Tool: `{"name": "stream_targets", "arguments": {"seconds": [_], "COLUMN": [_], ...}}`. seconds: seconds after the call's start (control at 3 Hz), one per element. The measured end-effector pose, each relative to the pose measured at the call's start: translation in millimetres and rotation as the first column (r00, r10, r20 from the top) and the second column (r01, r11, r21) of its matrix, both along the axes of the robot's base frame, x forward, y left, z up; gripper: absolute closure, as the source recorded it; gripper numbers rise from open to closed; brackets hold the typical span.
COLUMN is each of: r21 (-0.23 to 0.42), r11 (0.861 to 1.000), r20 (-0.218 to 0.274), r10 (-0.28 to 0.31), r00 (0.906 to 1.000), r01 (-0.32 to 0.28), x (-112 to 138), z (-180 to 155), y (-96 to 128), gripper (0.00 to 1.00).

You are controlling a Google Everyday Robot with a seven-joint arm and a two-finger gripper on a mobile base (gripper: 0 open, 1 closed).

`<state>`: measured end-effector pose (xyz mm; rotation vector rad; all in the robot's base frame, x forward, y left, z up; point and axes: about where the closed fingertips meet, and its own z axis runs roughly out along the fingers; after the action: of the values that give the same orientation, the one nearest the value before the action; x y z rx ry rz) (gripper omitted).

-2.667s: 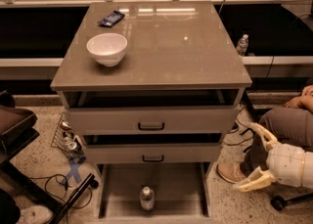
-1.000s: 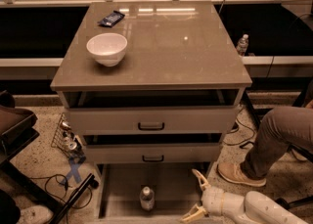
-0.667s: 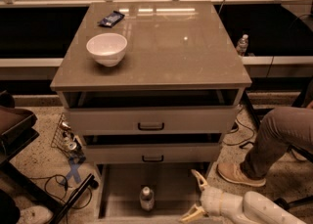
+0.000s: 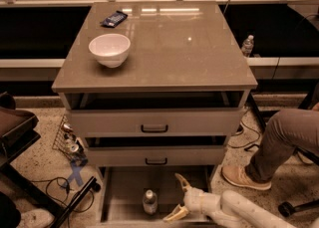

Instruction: Pick blue plastic bottle from bottom drawer and place on counter

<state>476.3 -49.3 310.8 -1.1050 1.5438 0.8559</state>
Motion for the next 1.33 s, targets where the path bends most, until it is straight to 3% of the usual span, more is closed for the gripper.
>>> {"name": "stream_targets", "arguments": {"seconds": [0.67, 1.33], "r21": [0.085, 0.109], "r11": [0.992, 0.980], "r20": [0.032, 0.048], "r10": [0.095, 0.161], "r00": [0.9949, 0.9858], "r01": [-0.098, -0.165], "x": [12.6, 7.8], "z": [-51.4, -71.4], "y": [74.6, 117.6], "gripper": [0.01, 0.46]}}
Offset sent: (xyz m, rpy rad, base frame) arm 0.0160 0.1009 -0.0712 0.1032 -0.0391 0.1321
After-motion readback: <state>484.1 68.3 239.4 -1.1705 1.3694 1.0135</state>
